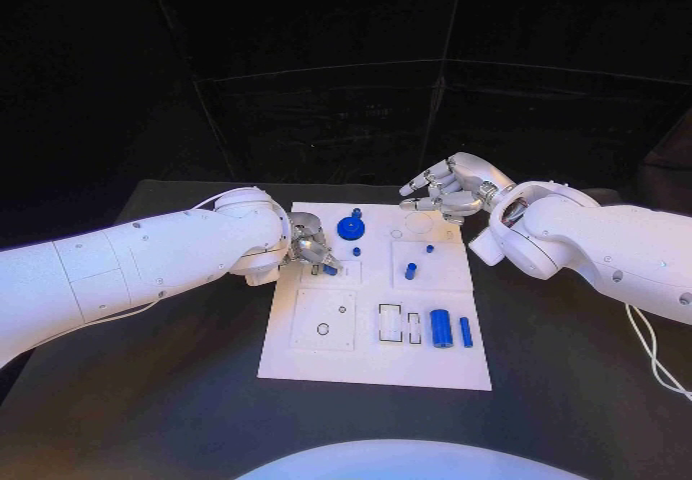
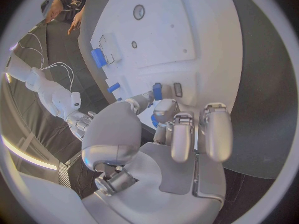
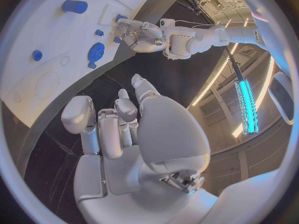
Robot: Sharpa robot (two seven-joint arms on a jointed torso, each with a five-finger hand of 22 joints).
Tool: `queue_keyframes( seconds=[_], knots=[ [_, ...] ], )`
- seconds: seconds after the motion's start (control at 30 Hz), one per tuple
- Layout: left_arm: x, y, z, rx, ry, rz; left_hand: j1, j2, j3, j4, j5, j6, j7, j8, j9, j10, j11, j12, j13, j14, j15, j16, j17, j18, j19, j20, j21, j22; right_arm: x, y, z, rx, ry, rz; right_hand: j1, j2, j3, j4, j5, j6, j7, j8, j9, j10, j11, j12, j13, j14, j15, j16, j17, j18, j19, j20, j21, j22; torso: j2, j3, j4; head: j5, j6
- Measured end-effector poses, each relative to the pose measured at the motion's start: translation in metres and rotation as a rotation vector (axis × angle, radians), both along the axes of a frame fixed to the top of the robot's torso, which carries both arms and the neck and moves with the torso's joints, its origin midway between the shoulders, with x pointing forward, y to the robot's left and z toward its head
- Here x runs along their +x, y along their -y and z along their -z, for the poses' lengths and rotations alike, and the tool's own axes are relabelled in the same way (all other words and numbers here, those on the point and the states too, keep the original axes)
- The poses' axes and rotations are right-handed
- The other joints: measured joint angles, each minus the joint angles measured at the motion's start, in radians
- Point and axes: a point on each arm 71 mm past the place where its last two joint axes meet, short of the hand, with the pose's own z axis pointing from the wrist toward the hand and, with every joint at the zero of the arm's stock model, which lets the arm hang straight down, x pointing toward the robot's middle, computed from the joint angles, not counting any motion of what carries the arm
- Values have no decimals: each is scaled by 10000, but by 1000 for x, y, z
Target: Assemble the parts on the task board
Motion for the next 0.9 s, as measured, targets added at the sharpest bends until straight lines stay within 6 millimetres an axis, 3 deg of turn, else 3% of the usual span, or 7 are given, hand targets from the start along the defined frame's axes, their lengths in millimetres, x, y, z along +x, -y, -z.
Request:
queue_keyframes(
  seconds=[0.9],
  knots=[
    [4, 6, 3, 167, -130, 113, -1030, 68, -685, 684, 9, 298, -80, 37, -29, 176, -40, 266, 292, -1, -72, 0, 0, 0, 36, -36, 0, 94, 0, -2, 0, -1, -6, -31, -42, 42, 0, 0, 0, 0, 0, 0, -7, 0, 0, 0, -24, 0, 0, 0, -12, 1, 0, 0, -46, -36, 0, -1, -1, -36, -28]
  ],
)
